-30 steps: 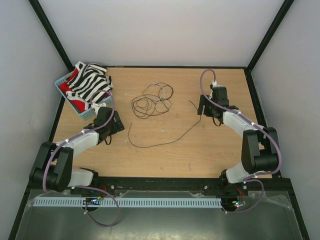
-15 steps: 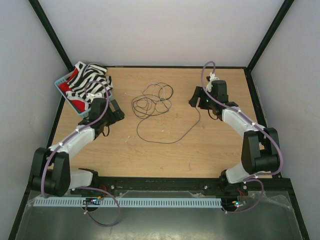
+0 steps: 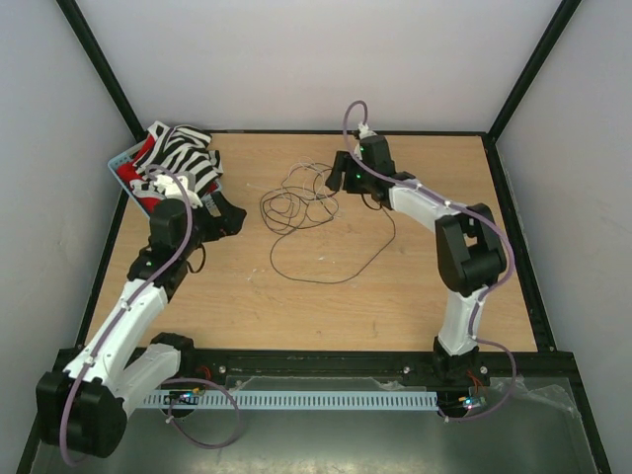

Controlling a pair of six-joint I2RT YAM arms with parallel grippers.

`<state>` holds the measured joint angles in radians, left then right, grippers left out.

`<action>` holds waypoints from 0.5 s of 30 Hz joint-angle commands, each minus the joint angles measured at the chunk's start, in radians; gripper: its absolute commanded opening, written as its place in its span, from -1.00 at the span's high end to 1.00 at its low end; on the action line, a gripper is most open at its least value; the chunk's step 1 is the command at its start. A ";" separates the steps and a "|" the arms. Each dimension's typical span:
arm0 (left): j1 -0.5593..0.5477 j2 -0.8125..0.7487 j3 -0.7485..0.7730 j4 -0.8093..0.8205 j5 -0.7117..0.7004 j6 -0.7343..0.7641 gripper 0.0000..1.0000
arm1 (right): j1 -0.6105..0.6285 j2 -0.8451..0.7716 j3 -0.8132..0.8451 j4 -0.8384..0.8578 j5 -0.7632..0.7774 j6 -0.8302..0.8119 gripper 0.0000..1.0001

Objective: Zip-tie the wires
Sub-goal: Straighten the cable at the center of the board.

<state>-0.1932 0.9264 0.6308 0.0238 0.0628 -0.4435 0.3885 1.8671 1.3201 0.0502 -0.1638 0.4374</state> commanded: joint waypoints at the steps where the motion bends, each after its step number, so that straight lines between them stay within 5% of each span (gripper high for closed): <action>1: 0.009 -0.061 -0.023 -0.003 0.070 0.027 -0.88 | 0.042 0.088 0.114 -0.070 0.075 0.029 -0.50; 15: 0.005 0.030 -0.062 -0.014 0.182 -0.006 -0.86 | 0.087 0.145 0.119 -0.122 0.123 0.015 -0.36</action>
<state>-0.1844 0.8814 0.5880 0.0128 0.1715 -0.4389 0.4675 2.0453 1.4544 -0.0399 -0.0734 0.4564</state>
